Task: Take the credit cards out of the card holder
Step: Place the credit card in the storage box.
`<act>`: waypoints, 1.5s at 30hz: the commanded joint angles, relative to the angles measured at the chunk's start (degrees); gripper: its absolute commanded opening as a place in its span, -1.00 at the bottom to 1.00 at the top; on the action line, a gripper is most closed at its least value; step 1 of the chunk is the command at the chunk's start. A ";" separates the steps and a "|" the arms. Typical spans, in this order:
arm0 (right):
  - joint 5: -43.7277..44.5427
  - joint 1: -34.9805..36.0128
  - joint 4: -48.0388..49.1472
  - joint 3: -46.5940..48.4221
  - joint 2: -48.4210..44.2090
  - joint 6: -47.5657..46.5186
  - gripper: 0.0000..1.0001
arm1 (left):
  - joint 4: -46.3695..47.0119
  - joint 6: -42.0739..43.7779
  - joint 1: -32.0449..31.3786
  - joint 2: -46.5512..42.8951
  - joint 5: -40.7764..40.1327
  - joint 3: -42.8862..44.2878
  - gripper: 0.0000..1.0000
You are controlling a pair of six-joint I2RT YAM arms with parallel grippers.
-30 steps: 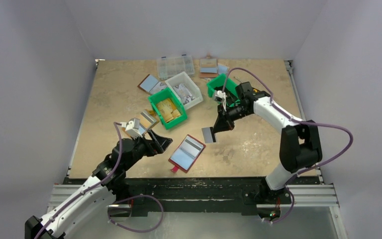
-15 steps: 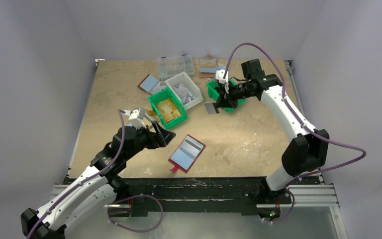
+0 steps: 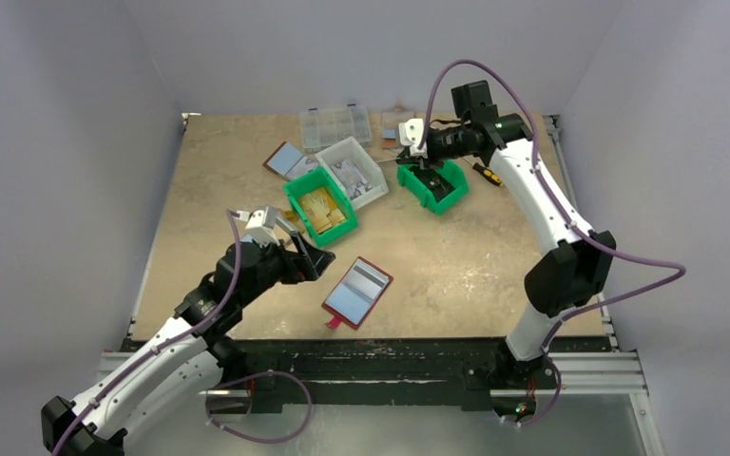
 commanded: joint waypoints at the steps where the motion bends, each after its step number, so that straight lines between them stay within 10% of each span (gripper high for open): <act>1: 3.02 1.89 2.69 5.34 2.04 -7.03 -1.00 | 1.85 2.02 0.31 -1.08 -3.05 1.67 0.79; 33: 12.24 8.51 18.03 8.59 13.88 -28.23 -1.00 | 2.58 7.00 0.29 -1.35 -11.97 -1.99 1.00; 45: 11.33 9.06 21.02 3.49 20.53 -49.27 -1.00 | -0.60 7.33 0.26 -3.91 -15.08 -2.39 1.00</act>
